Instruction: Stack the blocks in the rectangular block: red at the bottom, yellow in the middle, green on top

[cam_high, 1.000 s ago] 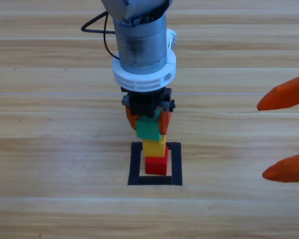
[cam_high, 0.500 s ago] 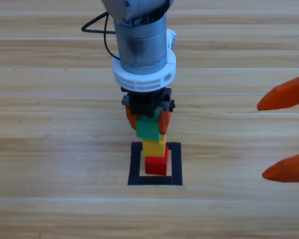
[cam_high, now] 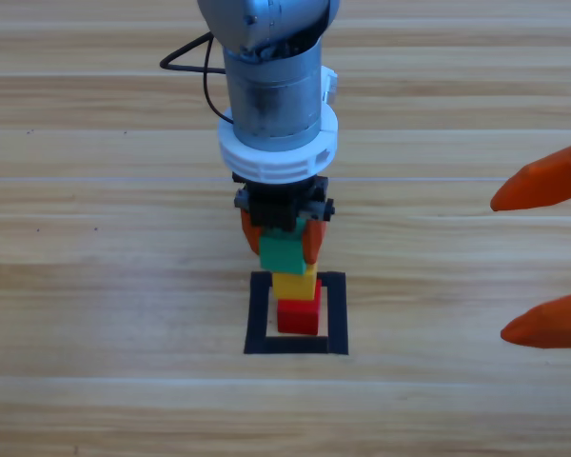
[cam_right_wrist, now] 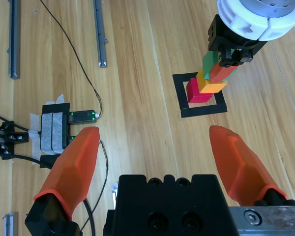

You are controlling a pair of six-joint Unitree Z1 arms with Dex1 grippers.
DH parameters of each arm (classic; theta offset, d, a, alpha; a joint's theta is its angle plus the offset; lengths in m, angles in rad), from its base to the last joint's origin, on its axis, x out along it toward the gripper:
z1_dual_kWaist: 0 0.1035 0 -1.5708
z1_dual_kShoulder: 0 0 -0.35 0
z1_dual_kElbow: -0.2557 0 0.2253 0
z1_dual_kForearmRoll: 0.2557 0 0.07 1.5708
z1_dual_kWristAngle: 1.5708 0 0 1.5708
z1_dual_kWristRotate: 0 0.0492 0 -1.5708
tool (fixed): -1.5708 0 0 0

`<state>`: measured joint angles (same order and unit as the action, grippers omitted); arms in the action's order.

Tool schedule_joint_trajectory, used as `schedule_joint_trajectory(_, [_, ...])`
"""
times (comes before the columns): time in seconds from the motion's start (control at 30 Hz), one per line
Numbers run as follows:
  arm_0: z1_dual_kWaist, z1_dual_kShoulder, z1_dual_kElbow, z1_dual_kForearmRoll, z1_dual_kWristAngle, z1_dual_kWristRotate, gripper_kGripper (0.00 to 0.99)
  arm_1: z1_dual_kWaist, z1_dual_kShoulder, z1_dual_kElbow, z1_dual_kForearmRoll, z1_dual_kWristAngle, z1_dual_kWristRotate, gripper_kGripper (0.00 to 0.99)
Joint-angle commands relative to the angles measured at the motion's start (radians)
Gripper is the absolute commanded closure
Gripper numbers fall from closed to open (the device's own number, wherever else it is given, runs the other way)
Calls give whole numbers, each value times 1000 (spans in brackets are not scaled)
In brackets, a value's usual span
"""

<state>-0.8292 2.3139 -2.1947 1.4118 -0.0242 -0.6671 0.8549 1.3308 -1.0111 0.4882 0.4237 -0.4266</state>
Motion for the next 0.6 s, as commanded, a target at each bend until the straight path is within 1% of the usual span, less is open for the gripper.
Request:
schedule_joint_trajectory(0.03, [-24, 48, -17, 7, 10, -8, 990, 29, 44, -9, 16, 21, -4, 1])
schedule_joint_trajectory(0.6, [-38, 55, -28, 7, 10, -16, 990, 29, 45, -9, 16, 21, -6, 1])
